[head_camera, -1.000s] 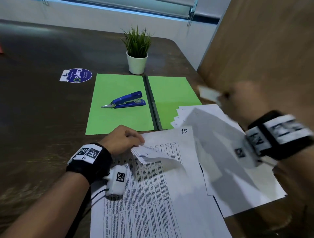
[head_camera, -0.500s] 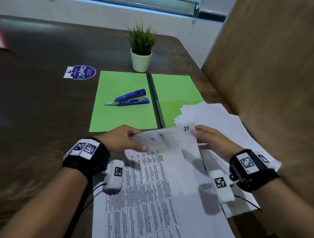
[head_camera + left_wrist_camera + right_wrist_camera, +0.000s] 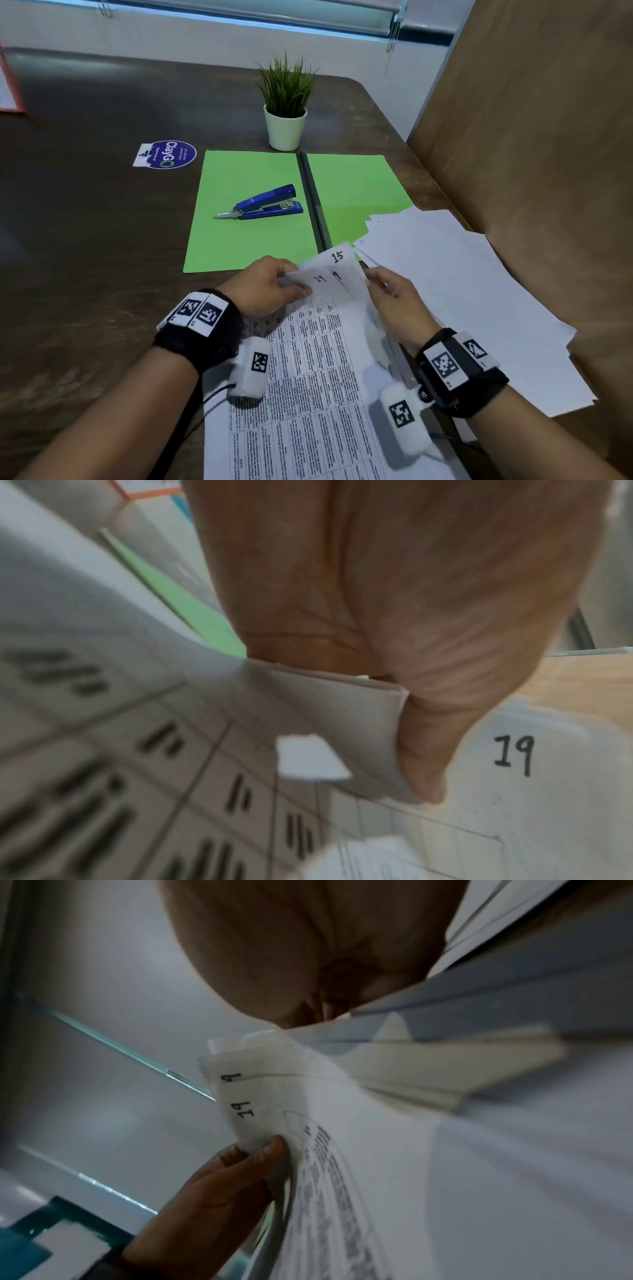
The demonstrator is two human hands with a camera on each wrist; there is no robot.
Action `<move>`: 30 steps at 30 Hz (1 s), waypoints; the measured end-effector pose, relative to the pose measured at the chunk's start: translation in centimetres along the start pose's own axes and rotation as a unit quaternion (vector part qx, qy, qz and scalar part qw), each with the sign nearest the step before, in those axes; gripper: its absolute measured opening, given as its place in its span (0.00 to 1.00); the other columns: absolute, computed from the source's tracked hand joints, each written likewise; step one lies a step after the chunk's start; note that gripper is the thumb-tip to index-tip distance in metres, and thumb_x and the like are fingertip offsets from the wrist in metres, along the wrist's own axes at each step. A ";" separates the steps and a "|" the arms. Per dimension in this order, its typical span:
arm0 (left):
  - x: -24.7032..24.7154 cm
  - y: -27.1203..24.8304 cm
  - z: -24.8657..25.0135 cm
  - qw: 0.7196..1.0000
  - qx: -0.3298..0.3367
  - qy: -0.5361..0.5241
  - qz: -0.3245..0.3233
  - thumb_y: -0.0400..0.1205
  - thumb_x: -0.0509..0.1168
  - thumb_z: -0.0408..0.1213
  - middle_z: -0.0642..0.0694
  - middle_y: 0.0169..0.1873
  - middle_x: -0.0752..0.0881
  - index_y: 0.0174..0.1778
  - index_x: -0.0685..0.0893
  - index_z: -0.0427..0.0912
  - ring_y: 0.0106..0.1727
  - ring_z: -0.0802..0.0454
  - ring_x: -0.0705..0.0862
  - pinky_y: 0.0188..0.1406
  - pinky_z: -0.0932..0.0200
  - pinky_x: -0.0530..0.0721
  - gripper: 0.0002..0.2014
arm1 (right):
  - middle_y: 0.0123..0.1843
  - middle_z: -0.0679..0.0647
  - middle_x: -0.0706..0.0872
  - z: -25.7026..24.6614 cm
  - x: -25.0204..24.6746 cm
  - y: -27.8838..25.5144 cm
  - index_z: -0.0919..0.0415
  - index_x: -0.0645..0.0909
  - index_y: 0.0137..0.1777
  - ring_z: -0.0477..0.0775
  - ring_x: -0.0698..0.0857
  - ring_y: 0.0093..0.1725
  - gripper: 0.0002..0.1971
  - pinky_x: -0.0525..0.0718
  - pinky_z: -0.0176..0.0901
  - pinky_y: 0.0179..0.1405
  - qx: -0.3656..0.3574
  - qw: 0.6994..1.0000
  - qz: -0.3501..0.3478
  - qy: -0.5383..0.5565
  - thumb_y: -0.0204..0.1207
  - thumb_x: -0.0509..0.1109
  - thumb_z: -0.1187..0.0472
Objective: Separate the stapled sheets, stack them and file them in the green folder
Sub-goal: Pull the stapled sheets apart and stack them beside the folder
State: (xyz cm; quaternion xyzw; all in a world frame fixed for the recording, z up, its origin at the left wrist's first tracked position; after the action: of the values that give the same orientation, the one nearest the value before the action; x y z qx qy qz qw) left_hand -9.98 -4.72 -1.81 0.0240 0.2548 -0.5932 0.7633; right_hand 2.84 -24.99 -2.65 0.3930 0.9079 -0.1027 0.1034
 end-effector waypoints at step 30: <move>0.2 0.8 -1.2 0.999 -0.013 -0.040 0.033 0.84 0.71 0.40 0.44 0.51 0.92 0.52 0.92 0.49 0.45 0.50 0.85 0.48 0.58 0.82 0.05 | 0.31 0.47 0.87 0.9 0.3 -0.1 0.54 0.91 0.39 0.44 0.79 0.28 0.08 0.78 0.37 0.31 -0.069 0.997 0.002 -0.027 0.73 0.79 0.69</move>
State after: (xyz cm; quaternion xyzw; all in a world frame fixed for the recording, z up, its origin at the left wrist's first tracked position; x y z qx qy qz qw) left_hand -9.66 -4.26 -3.14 -0.0011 0.2312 -0.5650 0.7920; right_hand 2.65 -25.08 -3.55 0.3835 0.9091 -0.0498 0.1548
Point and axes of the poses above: each hand's wrist, its own y-axis towards the middle knuckle, its own x-axis out of the palm, z = x × y, the point moved 1 cm from there along y, towards the middle knuckle
